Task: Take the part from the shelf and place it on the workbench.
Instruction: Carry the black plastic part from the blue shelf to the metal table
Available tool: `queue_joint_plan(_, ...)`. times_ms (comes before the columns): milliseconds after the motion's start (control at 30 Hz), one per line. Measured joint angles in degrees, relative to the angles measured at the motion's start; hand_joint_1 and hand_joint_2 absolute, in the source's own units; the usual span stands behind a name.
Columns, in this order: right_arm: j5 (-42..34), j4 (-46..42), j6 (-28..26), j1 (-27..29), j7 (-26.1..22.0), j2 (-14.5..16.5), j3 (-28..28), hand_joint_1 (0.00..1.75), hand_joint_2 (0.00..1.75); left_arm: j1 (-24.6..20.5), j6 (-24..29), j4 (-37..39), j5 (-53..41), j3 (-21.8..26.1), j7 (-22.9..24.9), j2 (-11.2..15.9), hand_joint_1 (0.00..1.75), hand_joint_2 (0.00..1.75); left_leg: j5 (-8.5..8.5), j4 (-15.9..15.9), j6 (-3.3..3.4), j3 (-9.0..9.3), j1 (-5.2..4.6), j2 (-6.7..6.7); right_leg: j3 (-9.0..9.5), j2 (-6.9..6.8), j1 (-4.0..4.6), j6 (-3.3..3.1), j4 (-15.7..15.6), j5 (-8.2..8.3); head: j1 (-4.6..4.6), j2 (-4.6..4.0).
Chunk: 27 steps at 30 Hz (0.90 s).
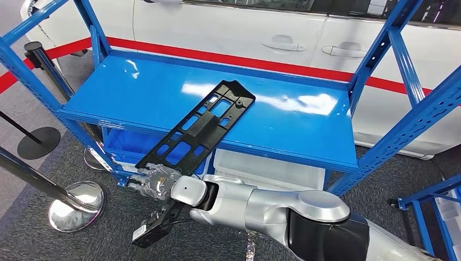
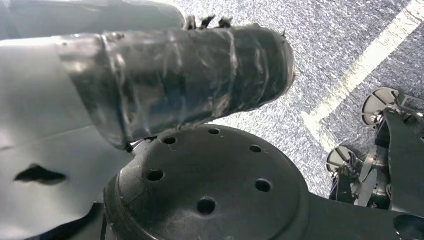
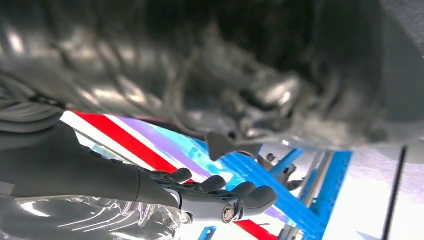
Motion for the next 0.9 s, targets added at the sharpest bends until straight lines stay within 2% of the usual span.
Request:
queue_joint_plan(300, -0.7, 3.6, -0.9, -2.2, 1.9, 0.3, -0.7, 0.0, 0.0, 0.1, 0.9, 0.0, -0.3, 0.0, 0.9, -0.8, 0.0, 0.0, 0.0, 0.0, 0.0, 0.02, 0.0, 0.02, 0.0, 0.02, -0.02, 0.0, 0.0, 0.01, -0.01, 0.0)
queue_joint_plan(900, -0.8, 7.0, -1.0, -2.2, 2.7, -0.1, -1.2, 0.0, 0.0, 0.1, 1.0, 0.0, -0.6, 0.0, 1.1, -1.4, 0.0, 0.0, 0.0, 0.0, 0.0, 0.04, 0.0, 0.07, -0.01, 0.08, -0.01, 0.0, 0.0, 0.0, -0.01, 0.0)
